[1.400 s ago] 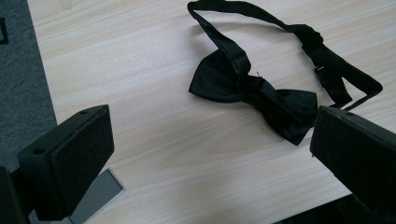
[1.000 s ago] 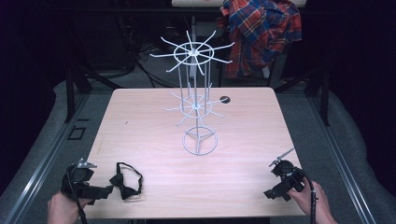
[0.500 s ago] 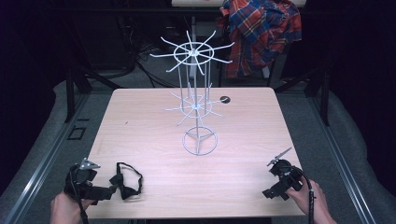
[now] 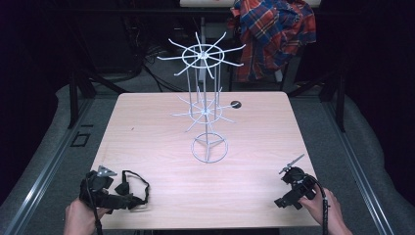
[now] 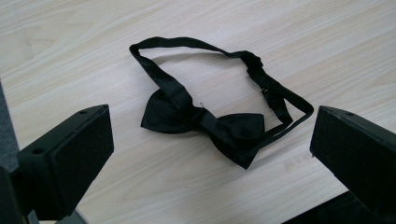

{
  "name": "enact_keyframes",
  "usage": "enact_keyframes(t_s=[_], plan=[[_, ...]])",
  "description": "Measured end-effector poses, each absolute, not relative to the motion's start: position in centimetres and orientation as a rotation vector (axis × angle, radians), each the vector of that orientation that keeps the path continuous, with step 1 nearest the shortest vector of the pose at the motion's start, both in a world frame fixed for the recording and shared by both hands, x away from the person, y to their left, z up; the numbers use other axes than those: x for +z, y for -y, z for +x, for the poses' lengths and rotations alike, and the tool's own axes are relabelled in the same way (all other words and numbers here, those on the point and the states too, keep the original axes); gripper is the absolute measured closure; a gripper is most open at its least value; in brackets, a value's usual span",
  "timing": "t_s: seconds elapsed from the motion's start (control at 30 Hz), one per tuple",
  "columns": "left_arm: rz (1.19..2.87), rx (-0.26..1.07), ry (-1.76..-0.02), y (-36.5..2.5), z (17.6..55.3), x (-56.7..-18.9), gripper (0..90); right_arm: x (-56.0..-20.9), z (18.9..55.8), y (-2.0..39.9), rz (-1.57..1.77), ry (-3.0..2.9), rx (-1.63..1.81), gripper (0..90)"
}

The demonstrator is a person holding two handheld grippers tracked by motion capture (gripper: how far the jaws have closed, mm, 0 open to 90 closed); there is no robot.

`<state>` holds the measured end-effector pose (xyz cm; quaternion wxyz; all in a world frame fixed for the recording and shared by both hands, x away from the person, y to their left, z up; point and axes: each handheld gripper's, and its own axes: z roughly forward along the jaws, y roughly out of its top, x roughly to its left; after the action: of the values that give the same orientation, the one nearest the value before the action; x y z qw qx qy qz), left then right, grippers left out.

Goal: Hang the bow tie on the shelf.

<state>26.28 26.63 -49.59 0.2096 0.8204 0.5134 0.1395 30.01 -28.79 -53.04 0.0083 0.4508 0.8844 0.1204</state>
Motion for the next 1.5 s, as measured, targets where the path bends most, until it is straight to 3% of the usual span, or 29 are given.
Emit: enact_keyframes(t_s=[0.47, 0.67, 1.1, 1.2, 1.23, 1.43, 1.5], plan=[[2.384, 0.372, -1.366, -24.1, 26.5, -50.3, 0.0, -52.9, 30.2, 28.5, 1.378, -2.800, 0.351, 3.7], [2.390, 0.486, -1.327, -23.4, 26.0, -49.9, 0.0, -52.9, 30.0, 28.2, 1.364, -2.810, 0.350, 3.6], [2.448, 0.351, -1.316, -22.0, 26.7, -51.5, 0.0, -53.0, 30.1, 28.1, 1.359, -2.829, 0.342, 3.6], [2.483, 0.315, -1.306, -21.6, 27.2, -51.9, 6.3, -53.2, 30.1, 28.1, 1.359, -2.828, 0.327, 3.6], [2.499, 0.293, -1.300, -21.4, 27.4, -52.1, 16.0, -53.3, 30.3, 28.3, 1.357, -2.839, 0.307, 3.6], [2.535, 0.279, -1.296, -20.7, 27.7, -52.6, 27.6, -53.1, 30.1, 28.2, 1.351, -2.835, 0.314, 3.7], [2.535, 0.260, -1.303, -20.9, 27.9, -52.7, 36.6, -53.1, 30.0, 28.1, 1.347, -2.833, 0.322, 3.7]])
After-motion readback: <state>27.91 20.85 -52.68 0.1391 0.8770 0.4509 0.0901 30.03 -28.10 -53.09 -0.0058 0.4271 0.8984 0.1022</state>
